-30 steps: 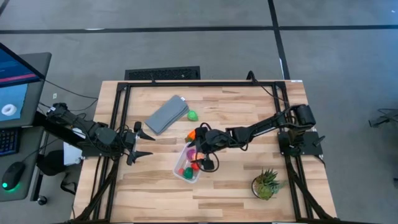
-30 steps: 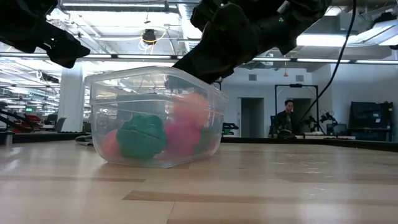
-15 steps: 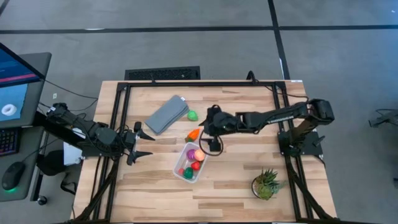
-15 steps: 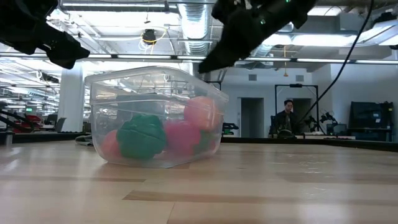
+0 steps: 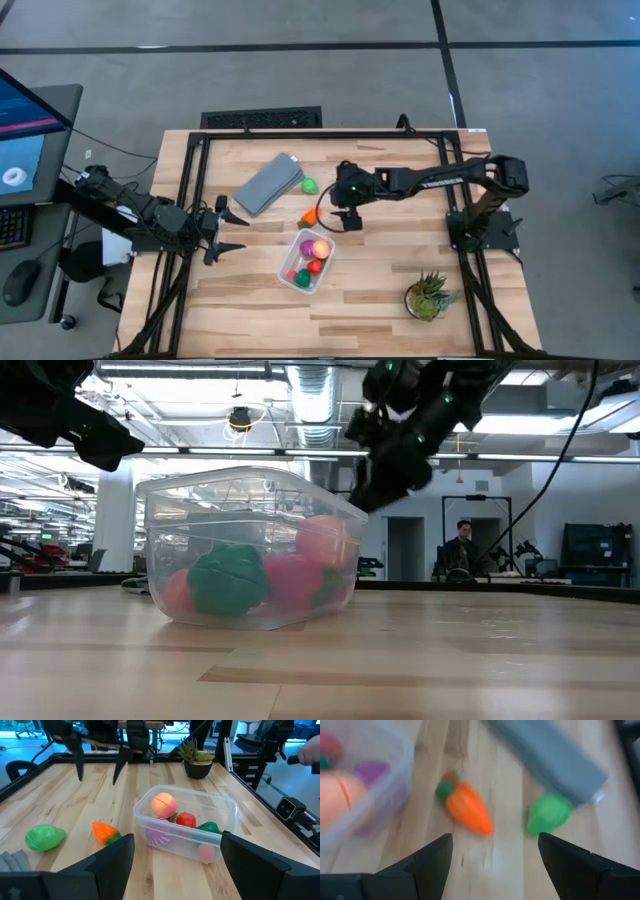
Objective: Pick and placing Produce into tupperware
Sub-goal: Put the orange carrot into the transparent bin
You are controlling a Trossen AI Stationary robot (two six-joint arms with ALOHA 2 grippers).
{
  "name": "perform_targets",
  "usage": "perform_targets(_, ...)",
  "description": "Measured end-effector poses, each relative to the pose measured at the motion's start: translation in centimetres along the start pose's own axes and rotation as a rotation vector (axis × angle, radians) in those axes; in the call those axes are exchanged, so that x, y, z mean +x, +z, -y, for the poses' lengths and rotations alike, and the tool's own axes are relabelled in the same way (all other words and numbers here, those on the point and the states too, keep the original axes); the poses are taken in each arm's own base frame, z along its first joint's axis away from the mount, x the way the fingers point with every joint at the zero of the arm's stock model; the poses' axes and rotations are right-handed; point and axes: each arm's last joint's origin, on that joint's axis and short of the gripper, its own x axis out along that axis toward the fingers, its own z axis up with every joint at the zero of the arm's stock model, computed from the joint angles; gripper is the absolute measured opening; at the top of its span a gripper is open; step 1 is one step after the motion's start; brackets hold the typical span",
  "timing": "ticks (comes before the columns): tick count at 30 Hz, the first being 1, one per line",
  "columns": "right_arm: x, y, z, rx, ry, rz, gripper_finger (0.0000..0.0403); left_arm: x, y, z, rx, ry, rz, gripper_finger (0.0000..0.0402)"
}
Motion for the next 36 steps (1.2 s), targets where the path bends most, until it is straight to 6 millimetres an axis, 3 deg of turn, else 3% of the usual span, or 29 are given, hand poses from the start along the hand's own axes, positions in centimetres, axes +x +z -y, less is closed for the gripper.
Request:
perform_targets(9, 2.3, -1.3, 0.8, 0.014, 0.097, -0.013, 0.0317, 0.0, 0.0, -0.1, -0.005, 0.034, 0.006, 0.0286)
perform_targets(16, 4.1, -0.6, 1.2, 0.001, 0.142, 0.002, 0.0317, 0.0, 0.0, -0.1, -0.005, 0.036, 0.006, 0.0286)
perform_targets(30, 4.4, 0.7, 1.4, -0.015, 0.215, 0.096, 0.0317, 0.0, -0.2, -0.2, 0.002, 0.049, -0.011, 0.0286)
perform_targets(36, 4.5, 0.6, 1.3, -0.008, 0.212, 0.086, 0.0317, -0.1, -0.2, -0.6, 0.006, 0.191, -0.001, 0.0286)
